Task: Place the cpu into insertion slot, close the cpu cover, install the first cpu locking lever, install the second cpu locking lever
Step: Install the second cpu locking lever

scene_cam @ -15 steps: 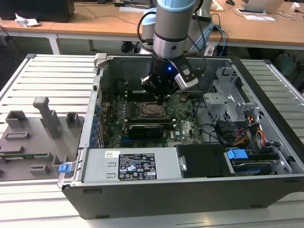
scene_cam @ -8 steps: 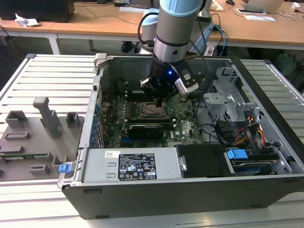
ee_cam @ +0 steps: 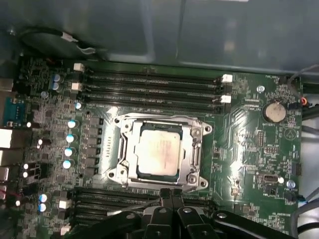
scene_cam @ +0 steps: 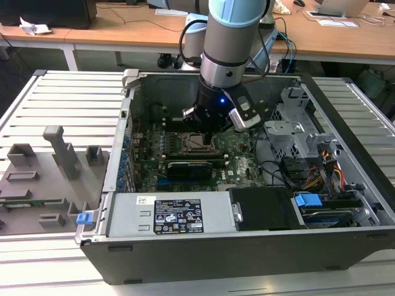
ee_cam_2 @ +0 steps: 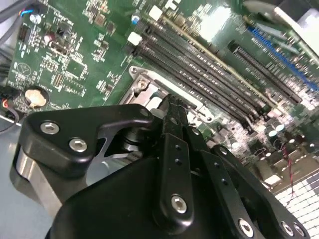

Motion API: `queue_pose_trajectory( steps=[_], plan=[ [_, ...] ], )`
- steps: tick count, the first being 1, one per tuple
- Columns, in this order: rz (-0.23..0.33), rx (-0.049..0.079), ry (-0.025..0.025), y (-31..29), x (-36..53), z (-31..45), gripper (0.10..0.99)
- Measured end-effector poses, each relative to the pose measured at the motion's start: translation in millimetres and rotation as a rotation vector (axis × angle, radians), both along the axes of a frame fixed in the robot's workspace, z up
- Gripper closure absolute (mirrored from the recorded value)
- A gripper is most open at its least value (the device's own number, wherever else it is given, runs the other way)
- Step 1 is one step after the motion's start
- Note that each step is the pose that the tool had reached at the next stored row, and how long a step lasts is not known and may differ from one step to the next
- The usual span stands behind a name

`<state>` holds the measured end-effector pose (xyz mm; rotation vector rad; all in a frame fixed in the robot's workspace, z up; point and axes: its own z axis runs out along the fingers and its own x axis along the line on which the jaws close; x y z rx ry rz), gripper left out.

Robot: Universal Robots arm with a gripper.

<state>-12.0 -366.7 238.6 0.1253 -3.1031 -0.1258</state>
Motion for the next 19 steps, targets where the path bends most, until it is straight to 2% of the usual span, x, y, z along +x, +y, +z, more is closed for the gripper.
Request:
queue_pose_trajectory(
  steps=[2,6,10,14,19],
  plan=[
    [0.0,0.0,0.0,-3.6,-2.0,-0.2,0.98],
    [0.0,0.002,0.0,-4.5,-21.0,-0.3,0.98],
    [0.0,0.002,0.0,-4.5,-31.8,-3.5,0.98],
    [0.0,0.002,0.0,-4.5,-33.2,-11.7,0.98],
    [0.0,0.027,0.0,-8.3,-34.6,-12.5,0.98]
  ],
)
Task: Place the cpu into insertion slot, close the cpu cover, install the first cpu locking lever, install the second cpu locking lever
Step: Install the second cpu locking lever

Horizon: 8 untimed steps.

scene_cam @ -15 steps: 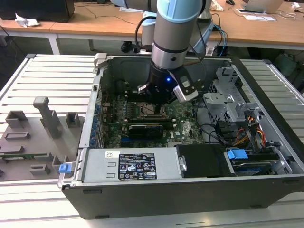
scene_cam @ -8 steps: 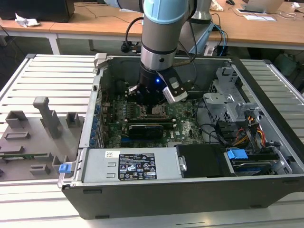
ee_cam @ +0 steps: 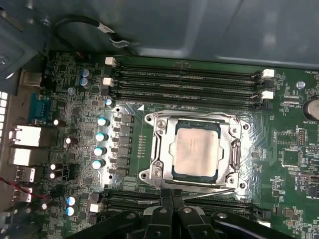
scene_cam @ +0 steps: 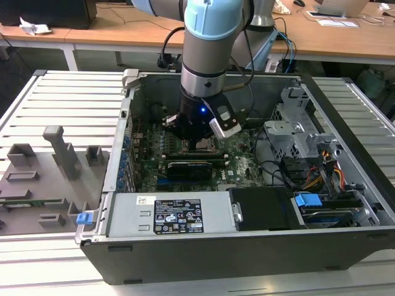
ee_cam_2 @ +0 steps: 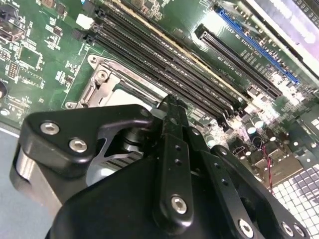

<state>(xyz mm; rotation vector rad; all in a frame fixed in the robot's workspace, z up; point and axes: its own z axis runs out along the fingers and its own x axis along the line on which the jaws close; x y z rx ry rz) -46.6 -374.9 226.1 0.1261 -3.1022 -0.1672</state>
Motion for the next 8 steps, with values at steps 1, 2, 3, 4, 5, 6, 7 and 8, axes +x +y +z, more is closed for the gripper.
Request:
queue_pose_trajectory(
  steps=[1,2,3,4,5,6,7,8],
  plan=[
    [0.0,0.003,0.0,-1.3,-0.8,0.0,0.98],
    [0.002,0.009,-0.0001,-4.7,-3.0,0.0,0.98],
    [0.004,0.012,-0.0001,-5.7,-4.4,-0.1,0.98],
    [0.008,0.015,-0.0001,-6.3,-5.7,-0.2,0.98],
    [0.012,0.018,-0.0001,-6.5,-6.6,-0.3,0.98],
    [0.016,0.021,0.0,-6.5,-7.8,-0.4,0.98],
    [0.019,0.024,0.0001,-6.5,-9.0,-0.5,0.98],
    [0.022,0.026,-0.0001,-6.5,-10.6,-0.9,0.98]
  ],
)
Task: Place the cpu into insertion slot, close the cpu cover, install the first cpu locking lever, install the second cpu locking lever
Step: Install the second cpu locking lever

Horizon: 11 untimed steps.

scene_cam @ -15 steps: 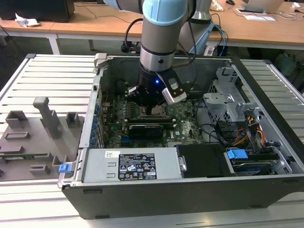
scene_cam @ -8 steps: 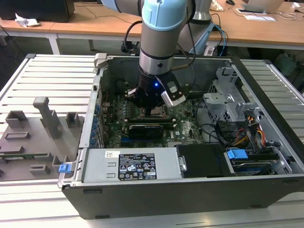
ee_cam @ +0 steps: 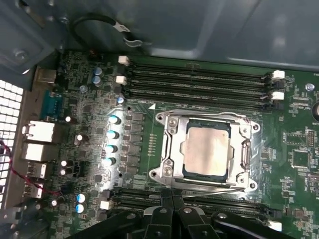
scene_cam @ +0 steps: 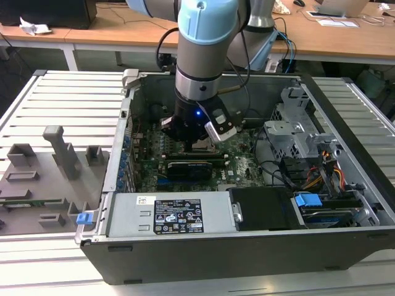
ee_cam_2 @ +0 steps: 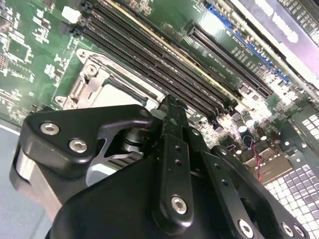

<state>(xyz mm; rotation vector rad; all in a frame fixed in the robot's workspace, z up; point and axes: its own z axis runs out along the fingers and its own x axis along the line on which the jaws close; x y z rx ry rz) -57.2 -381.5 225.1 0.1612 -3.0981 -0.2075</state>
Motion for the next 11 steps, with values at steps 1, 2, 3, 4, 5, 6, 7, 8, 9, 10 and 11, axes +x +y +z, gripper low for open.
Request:
queue_pose_trajectory(
  steps=[1,2,3,4,5,6,7,8,9,10,11],
  plan=[
    [0.002,0.001,-0.0003,0.1,-0.9,-0.8,0.98],
    [0.004,0.001,-0.0002,0.0,-1.3,-1.9,0.98],
    [0.007,0.002,-0.0002,0.0,-1.9,-3.5,0.98],
    [0.009,0.002,-0.0002,0.0,-2.4,-5.4,0.98],
    [0.011,0.002,-0.0002,0.0,-2.7,-7.2,0.98],
    [0.014,0.002,-0.0003,0.0,-2.9,-9.9,0.98],
    [0.015,0.002,-0.0005,0.0,-3.2,-11.5,0.98],
    [0.015,0.004,-0.0008,0.0,-3.7,-12.2,0.98],
    [0.016,0.006,-0.0009,-0.1,-3.9,-13.0,0.98],
    [0.016,0.009,-0.0014,-0.1,-4.3,-13.7,0.98],
    [0.017,0.013,-0.0021,-0.5,-4.7,-14.6,0.98]
  ],
)
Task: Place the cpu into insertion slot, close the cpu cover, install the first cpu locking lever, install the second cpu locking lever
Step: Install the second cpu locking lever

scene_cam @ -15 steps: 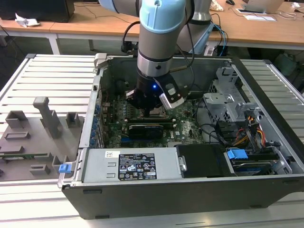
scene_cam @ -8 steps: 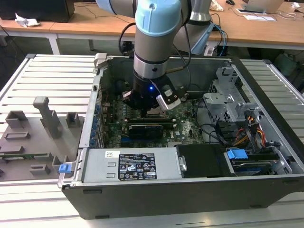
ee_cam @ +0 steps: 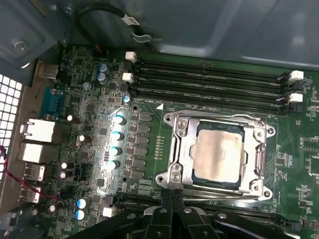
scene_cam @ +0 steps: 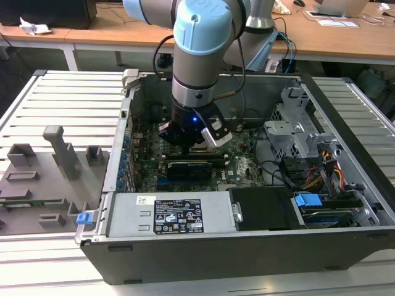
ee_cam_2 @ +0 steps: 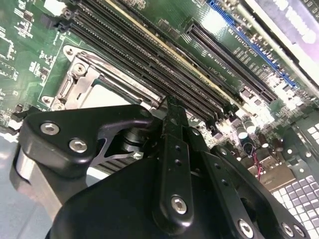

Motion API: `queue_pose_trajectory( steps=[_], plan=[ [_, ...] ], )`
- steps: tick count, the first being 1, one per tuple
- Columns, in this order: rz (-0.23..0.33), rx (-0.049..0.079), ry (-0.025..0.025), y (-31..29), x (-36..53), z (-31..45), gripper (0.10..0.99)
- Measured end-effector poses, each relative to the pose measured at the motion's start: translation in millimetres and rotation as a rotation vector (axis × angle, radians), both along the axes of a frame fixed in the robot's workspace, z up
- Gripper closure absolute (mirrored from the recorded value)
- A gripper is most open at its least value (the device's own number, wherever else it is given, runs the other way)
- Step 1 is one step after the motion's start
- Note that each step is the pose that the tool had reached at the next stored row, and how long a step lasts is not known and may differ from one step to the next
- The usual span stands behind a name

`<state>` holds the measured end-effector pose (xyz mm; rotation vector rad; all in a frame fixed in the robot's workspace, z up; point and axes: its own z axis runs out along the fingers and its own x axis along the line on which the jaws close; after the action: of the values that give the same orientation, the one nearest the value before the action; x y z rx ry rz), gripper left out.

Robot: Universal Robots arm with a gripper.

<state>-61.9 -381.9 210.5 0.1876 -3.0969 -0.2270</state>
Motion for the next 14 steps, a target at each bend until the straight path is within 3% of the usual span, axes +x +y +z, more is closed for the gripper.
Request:
queue_pose_trajectory(
  steps=[5,7,14],
  plan=[
    [0.0,0.014,-0.0033,-2.6,-4.1,-1.7,0.98],
    [0.0,0.026,-0.0039,-4.3,-4.5,-2.2,0.98],
    [0.001,0.038,-0.0039,-4.9,-5.0,-5.1,0.98]
  ],
)
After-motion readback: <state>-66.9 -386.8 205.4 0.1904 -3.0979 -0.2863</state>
